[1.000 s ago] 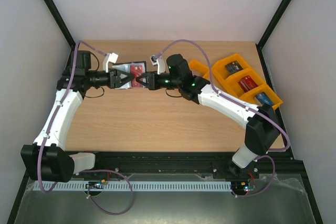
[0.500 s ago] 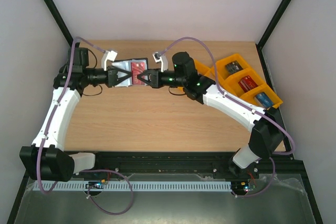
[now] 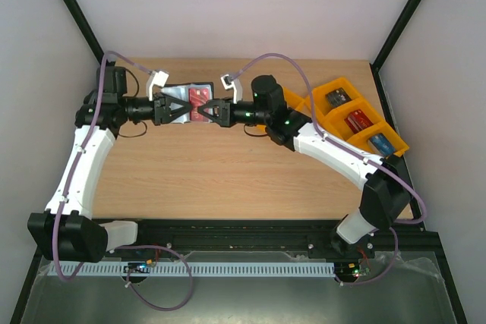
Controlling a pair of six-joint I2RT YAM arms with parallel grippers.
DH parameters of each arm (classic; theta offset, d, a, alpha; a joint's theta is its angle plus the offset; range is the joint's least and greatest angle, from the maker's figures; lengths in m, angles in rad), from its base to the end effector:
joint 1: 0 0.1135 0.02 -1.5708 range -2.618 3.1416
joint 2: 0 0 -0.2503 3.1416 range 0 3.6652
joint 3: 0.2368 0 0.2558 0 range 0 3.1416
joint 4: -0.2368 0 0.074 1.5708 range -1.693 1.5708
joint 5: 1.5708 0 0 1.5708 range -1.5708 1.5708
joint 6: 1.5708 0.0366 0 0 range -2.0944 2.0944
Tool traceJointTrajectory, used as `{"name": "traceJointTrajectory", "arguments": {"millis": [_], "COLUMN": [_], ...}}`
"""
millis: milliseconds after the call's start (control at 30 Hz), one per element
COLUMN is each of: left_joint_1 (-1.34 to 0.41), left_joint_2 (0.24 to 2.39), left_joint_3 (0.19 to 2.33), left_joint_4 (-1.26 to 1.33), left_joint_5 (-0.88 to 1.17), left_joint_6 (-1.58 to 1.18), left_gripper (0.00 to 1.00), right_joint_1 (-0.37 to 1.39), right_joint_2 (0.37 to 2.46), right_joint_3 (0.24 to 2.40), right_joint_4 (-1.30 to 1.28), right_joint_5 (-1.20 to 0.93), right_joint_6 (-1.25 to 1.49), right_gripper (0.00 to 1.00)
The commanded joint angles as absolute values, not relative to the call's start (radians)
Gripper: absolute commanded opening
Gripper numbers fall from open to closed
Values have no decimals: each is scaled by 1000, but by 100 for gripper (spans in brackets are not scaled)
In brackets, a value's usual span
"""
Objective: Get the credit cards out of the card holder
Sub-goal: Remove the credit card from the card holder.
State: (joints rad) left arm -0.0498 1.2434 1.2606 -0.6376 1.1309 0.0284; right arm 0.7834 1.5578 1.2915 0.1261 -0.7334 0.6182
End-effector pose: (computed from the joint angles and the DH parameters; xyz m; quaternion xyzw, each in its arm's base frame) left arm 0.2580 -0.0460 0.3627 0.2743 0.7406 -0.4805 0.3812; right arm 0.2467 0.2803 0.3421 -0.2925 0.6829 0.6017 0.2934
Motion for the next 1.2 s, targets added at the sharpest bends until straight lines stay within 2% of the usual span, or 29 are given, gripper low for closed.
{"name": "traceJointTrajectory", "arguments": {"millis": [0, 200, 300, 500, 667, 1167], "left_joint_1": [-136, -169, -182, -138, -66, 11], "left_joint_2": [1249, 1252, 1252, 1237, 1228, 1249], "left_joint_3": [1266, 1258, 1262, 1285, 1230, 1211], "left_joint_4": [-485, -446, -462, -569, -578, -676], "left_joint_5": [1313, 1335, 1367, 1308, 1245, 1286], "left_joint_6": [-102, -149, -141, -8, -3, 110], "left_gripper": [27, 19, 3, 2, 2, 2], "right_joint_1": [849, 861, 859, 833, 817, 777], "right_joint_2": [1605, 1620, 1618, 1600, 1562, 1544], "right_joint_3": [1320, 1326, 1335, 1285, 1240, 1238], "right_joint_4": [277, 278, 250, 292, 287, 254], "right_joint_5": [-844, -816, -754, -717, -681, -696], "right_joint_6": [622, 620, 614, 661, 667, 653], "right_gripper": [2, 2, 2, 2, 2, 2]}}
